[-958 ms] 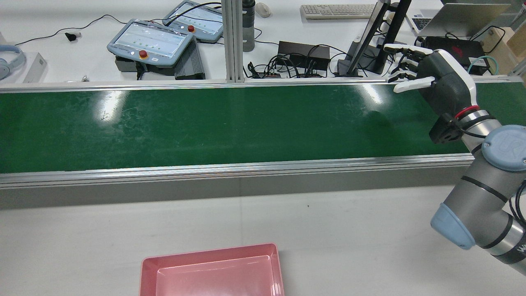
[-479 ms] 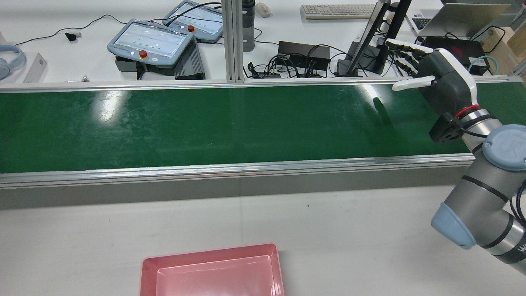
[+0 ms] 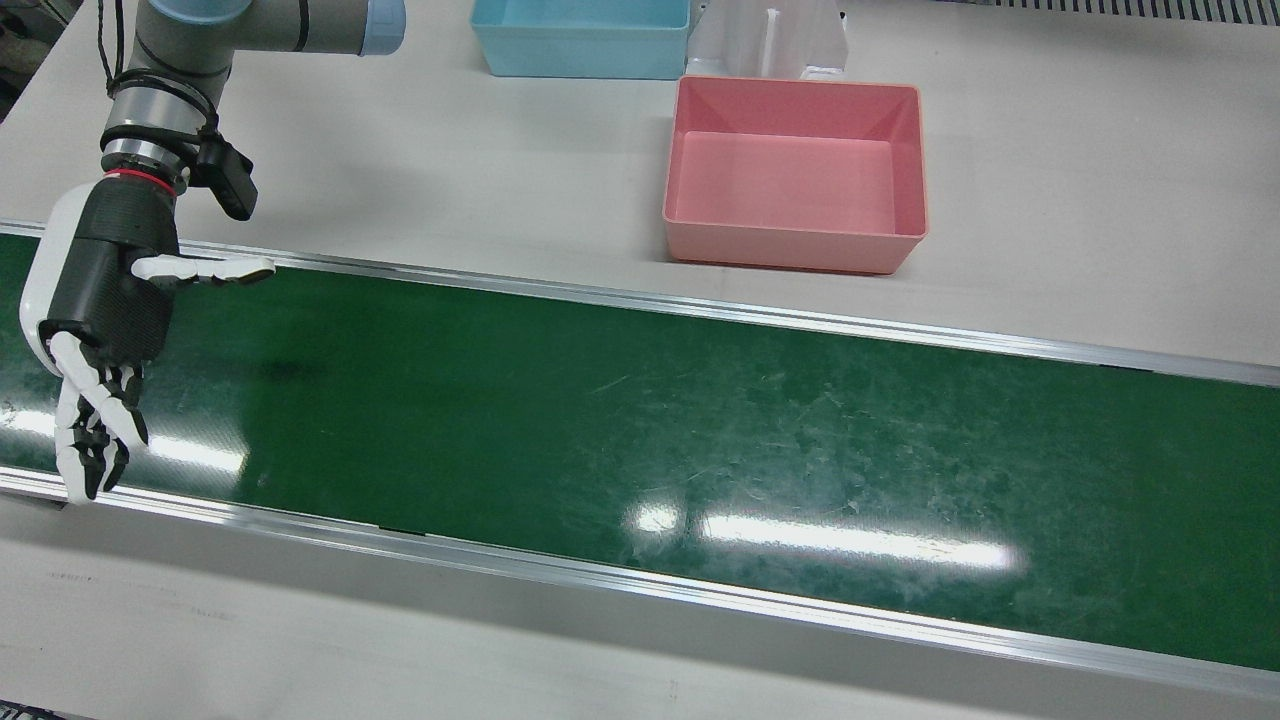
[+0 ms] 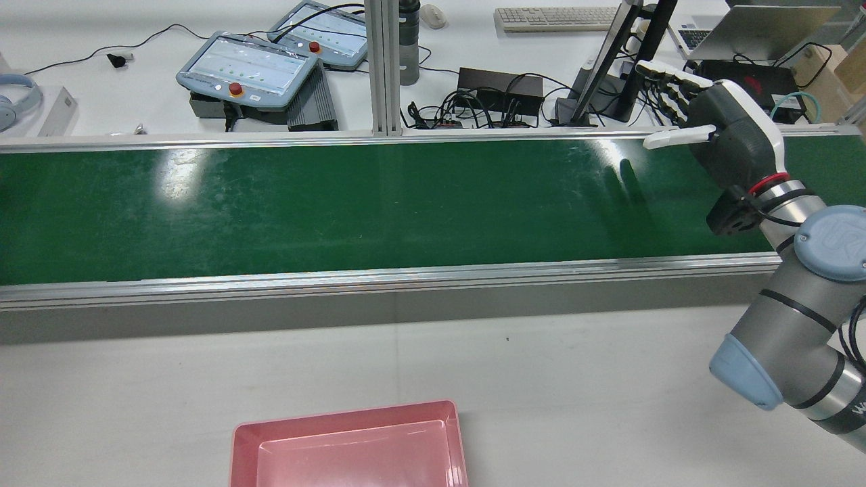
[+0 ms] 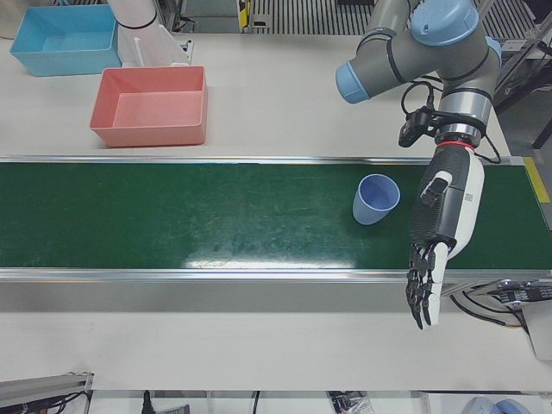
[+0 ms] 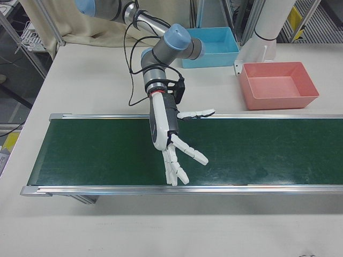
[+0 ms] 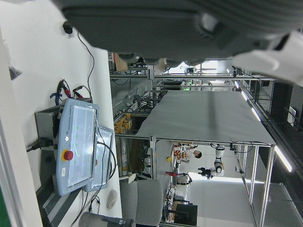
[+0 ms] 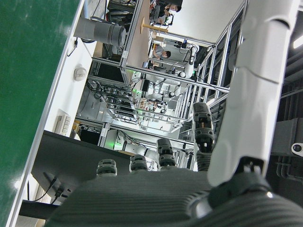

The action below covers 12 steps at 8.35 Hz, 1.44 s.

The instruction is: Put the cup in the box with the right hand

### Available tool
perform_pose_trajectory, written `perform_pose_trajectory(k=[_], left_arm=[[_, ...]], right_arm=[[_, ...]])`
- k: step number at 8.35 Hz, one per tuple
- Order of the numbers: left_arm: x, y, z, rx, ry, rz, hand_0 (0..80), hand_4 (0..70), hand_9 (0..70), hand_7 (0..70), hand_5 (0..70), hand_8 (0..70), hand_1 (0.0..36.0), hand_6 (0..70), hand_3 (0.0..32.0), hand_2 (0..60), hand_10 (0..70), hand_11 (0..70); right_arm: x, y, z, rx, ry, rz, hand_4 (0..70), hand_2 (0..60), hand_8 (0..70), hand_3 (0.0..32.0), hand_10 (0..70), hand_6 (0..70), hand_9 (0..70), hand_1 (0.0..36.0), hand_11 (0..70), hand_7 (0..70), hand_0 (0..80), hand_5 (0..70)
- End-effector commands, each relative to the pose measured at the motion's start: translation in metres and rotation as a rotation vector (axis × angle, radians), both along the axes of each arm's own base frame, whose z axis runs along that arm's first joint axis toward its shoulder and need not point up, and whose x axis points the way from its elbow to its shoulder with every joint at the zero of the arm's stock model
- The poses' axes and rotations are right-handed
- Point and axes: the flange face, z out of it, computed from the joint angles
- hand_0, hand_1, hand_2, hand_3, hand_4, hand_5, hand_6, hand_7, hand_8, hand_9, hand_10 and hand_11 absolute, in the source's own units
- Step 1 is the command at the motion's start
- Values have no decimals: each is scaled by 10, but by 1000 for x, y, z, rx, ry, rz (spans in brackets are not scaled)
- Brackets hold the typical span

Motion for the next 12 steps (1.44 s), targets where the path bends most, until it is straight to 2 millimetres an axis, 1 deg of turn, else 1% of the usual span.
perform_pose_trajectory(k=[1, 2, 3, 4, 5, 6, 7, 8, 9, 10, 11, 12], left_arm=[[0, 0, -1, 2, 0, 0, 0, 0, 0, 0, 0, 0, 0, 0, 0, 0, 0, 0], [1, 0, 0, 0, 0, 1, 0, 0, 0, 0, 0, 0, 0, 0, 0, 0, 0, 0], [0, 0, 0, 0, 0, 0, 0, 0, 0, 0, 0, 0, 0, 0, 0, 0, 0, 0], [0, 0, 0, 0, 0, 0, 0, 0, 0, 0, 0, 0, 0, 0, 0, 0, 0, 0], [0, 0, 0, 0, 0, 0, 0, 0, 0, 0, 0, 0, 0, 0, 0, 0, 0, 0], [1, 0, 0, 0, 0, 1, 0, 0, 0, 0, 0, 0, 0, 0, 0, 0, 0, 0], [1, 0, 0, 0, 0, 1, 0, 0, 0, 0, 0, 0, 0, 0, 0, 0, 0, 0], [0, 0, 0, 0, 0, 0, 0, 0, 0, 0, 0, 0, 0, 0, 0, 0, 0, 0], [1, 0, 0, 0, 0, 1, 0, 0, 0, 0, 0, 0, 0, 0, 0, 0, 0, 0], [1, 0, 0, 0, 0, 1, 0, 0, 0, 0, 0, 0, 0, 0, 0, 0, 0, 0], [0, 0, 0, 0, 0, 0, 0, 0, 0, 0, 0, 0, 0, 0, 0, 0, 0, 0], [1, 0, 0, 0, 0, 1, 0, 0, 0, 0, 0, 0, 0, 0, 0, 0, 0, 0]], right_arm=[[-1, 0, 2, -3, 3, -1, 156, 0, 92, 0, 48, 97, 191, 116, 91, 349, 609, 71], [-1, 0, 2, -3, 3, 0, 183, 0, 166, 0, 103, 123, 305, 100, 169, 438, 613, 81], [-1, 0, 2, -3, 3, 0, 162, 0, 214, 0, 129, 140, 380, 118, 206, 495, 598, 87], [0, 0, 2, -3, 3, 0, 179, 0, 266, 0, 158, 163, 455, 104, 247, 591, 599, 93], [0, 0, 2, -3, 3, 2, 198, 0, 292, 0, 173, 175, 491, 91, 268, 640, 604, 96], [0, -1, 2, -2, 2, 2, 180, 0, 278, 0, 164, 169, 473, 104, 256, 620, 598, 94], [-1, -1, 1, 0, 1, 0, 188, 0, 265, 0, 157, 163, 453, 97, 245, 592, 604, 93], [0, 0, 2, -3, 3, 0, 152, 0, 258, 0, 153, 160, 444, 126, 240, 580, 586, 93], [-1, -1, 1, 0, 1, 0, 164, 0, 250, 0, 148, 157, 434, 116, 234, 570, 594, 92], [0, -1, 1, -1, 1, 2, 140, 0, 248, 0, 147, 156, 431, 134, 232, 566, 581, 91], [0, -1, 0, 1, 0, 2, 191, 0, 247, 0, 146, 156, 429, 97, 230, 565, 610, 91], [0, -1, 0, -1, 1, 2, 200, 0, 246, 0, 145, 155, 428, 89, 230, 562, 617, 91]])
